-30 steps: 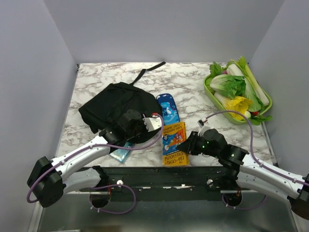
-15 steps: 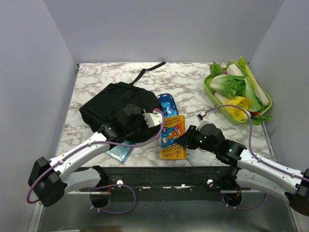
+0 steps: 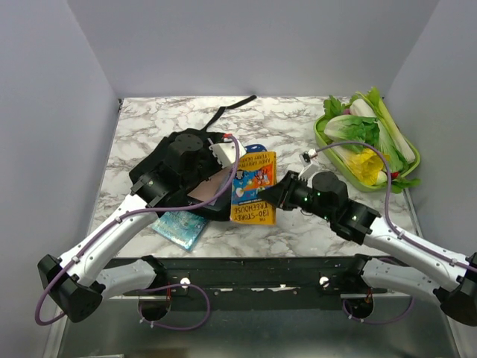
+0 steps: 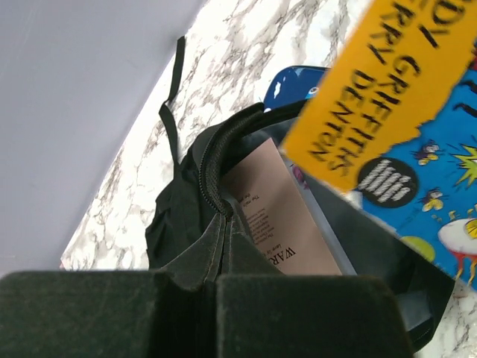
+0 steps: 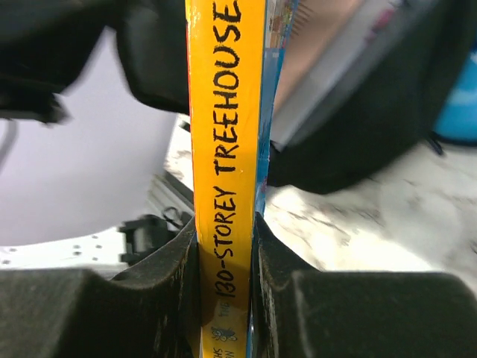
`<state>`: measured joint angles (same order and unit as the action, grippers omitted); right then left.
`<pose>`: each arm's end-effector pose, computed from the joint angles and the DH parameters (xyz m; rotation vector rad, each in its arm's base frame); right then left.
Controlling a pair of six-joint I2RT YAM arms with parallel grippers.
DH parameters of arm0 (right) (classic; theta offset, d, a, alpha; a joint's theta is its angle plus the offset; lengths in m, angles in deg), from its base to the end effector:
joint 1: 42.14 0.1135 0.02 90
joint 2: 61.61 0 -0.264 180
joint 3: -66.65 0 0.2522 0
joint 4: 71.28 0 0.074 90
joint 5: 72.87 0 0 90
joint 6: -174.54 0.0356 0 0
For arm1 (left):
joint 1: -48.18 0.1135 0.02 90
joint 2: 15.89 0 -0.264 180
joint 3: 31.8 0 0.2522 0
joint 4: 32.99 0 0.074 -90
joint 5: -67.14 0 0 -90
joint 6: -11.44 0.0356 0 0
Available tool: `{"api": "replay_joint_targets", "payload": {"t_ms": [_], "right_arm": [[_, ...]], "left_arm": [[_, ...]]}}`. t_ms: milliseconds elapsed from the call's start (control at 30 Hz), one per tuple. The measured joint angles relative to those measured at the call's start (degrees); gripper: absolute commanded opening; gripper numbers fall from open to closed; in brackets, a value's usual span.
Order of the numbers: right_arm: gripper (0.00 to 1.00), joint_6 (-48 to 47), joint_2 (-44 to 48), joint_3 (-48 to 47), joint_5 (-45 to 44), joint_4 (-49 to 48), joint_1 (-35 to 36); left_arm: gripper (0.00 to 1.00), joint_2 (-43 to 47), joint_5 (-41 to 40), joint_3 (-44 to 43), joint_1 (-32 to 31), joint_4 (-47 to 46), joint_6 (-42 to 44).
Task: Pack the student bag
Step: Pick up the book from the center of the board, then place the book in the student bag.
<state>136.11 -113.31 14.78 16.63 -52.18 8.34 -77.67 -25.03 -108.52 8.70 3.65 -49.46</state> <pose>0.1353 0.1635 0.2859 0.0264 2.0893 1.1544 0.1866 -0.1520 0.3706 1.0779 1.6252 -0.0829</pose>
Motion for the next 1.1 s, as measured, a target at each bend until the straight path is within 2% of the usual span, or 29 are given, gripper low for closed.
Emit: {"api": "replay_joint_targets", "payload": {"t_ms": [133, 300, 433, 567, 700, 900, 1100], "right_arm": [[0.01, 1.3, -5.4, -5.9, 3.9, -4.7, -1.7], [0.01, 8.4, -18.6, -9.4, 13.0, -12.3, -6.0], [0.01, 14.5, -28.9, -10.4, 18.7, -13.8, -8.4], [0.01, 18.2, -32.1, -10.4, 21.6, -14.1, -8.8], [0.01, 21.6, -33.8, -11.6, 23.0, -17.6, -8.8], [0.01, 26.5, -42.3, -17.1, 23.4, -23.5, -8.8], [0.01, 25.7, -48.4, -28.0, 14.9, -16.3, -7.8]], "left_arm": [[0.00, 0.6, -0.1, 0.5, 0.2, 0.4, 0.0], [0.00, 2.0, -0.2, 1.5, 0.6, 0.6, 0.0], [0.00, 2.6, -0.3, 1.6, 0.8, 0.8, 0.0], [0.00, 3.3, -0.6, 2.2, 0.8, 0.7, -0.1], [0.00, 3.8, -0.4, 2.6, 0.8, 0.6, -0.3], [0.00, 4.9, -0.1, 2.9, 0.8, 0.6, -1.0], [0.00, 6.4, 0.2, 3.8, 0.8, 0.7, -1.5]]}}
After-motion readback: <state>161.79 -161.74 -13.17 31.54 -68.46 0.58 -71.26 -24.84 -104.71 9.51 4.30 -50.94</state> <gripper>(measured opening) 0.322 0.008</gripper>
